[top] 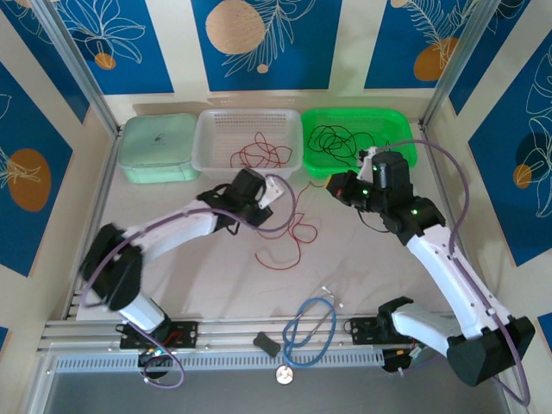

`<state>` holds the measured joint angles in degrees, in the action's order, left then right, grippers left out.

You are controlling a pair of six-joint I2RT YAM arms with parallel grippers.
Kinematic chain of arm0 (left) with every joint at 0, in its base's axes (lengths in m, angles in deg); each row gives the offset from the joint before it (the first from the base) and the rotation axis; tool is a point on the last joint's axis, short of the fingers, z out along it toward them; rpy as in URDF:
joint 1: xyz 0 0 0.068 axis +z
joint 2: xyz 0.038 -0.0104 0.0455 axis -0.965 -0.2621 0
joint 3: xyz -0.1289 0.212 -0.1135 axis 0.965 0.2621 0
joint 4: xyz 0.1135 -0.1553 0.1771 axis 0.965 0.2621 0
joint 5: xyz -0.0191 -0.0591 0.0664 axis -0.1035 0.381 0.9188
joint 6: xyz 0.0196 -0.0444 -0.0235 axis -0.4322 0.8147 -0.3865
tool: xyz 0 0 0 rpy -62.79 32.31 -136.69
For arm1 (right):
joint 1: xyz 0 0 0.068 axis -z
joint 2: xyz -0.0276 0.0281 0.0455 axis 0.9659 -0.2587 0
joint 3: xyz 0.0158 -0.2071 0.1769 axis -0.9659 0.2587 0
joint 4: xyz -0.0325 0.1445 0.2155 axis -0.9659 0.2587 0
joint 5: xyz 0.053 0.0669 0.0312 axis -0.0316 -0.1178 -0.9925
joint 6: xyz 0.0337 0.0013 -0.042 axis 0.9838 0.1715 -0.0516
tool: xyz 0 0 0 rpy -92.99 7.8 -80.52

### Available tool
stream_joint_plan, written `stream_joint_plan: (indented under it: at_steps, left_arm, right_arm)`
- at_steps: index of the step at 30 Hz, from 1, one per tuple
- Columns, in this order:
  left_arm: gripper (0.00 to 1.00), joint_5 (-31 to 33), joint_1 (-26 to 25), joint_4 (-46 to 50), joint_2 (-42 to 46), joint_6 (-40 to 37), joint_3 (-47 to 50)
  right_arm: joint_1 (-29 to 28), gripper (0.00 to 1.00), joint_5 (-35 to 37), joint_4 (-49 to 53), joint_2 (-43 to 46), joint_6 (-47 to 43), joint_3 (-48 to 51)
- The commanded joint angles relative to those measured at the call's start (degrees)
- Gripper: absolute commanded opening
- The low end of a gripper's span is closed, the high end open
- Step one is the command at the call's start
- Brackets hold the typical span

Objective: Untangle the cables
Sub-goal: Straighten the cable.

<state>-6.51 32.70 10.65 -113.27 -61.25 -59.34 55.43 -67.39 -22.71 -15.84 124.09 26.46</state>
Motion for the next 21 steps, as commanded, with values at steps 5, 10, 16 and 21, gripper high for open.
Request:
stream_joint_plan:
  at_steps: [5,10,16,21]
  left_arm:
    - [0.0,-5.68,4.17,1.8,18.64,10.06,2.59]
    - [0.0,-13.31,8.61,2.93,28.3,16.22,4.23]
    - [0.0,-16.05,11.12,6.98,34.76,18.5,2.36]
    - [0.0,-14.28,11.83,9.64,36.77,17.78,1.03]
  right_arm:
    - [12.99,0.0,8.38,6.78,8.23,-3.52,4.11]
    - [24.67,0.0,8.28,8.23,9.92,-7.06,5.39]
    - [37.04,0.0,4.37,5.94,7.84,-9.44,6.54]
    - [43.08,0.0,3.67,4.3,6.02,-10.15,6.52]
